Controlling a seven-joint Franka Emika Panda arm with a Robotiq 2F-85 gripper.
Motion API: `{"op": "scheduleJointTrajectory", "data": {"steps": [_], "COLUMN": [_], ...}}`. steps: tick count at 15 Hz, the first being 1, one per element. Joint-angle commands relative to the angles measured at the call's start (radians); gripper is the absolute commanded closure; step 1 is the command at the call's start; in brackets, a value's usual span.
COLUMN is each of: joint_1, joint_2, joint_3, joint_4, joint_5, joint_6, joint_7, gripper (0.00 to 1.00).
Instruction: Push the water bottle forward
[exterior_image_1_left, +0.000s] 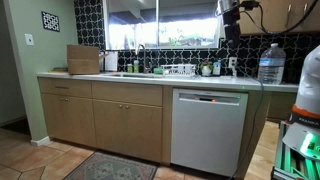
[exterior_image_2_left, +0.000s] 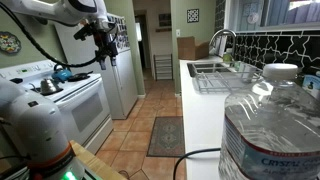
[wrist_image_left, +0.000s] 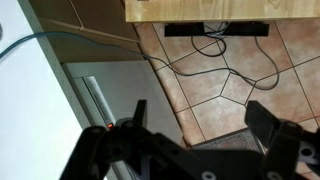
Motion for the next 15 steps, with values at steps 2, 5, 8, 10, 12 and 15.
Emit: {"op": "scheduleJointTrajectory", "data": {"steps": [2,5,8,10,12,15], "joint_1": [0.03,0.03,0.004,-0.024,-0.059,-0.123], "joint_2": [0.004,0.004,-0.015,-0.037,-0.046,-0.053], "joint_3": [-0.021,-0.021,-0.039,-0.075,-0.113,-0.174], "joint_4": [0.003,0.003,0.025,0.065,0.12,0.213], "joint_5": [-0.01,-0.01,-0.028,-0.043,-0.07,-0.12], "joint_6": [-0.005,-0.005,-0.009,-0.043,-0.068,-0.102], "joint_7": [0.014,0.014,0.033,0.051,0.074,0.103], "gripper": [0.0,0.0,0.0,0.0,0.0,0.0]}}
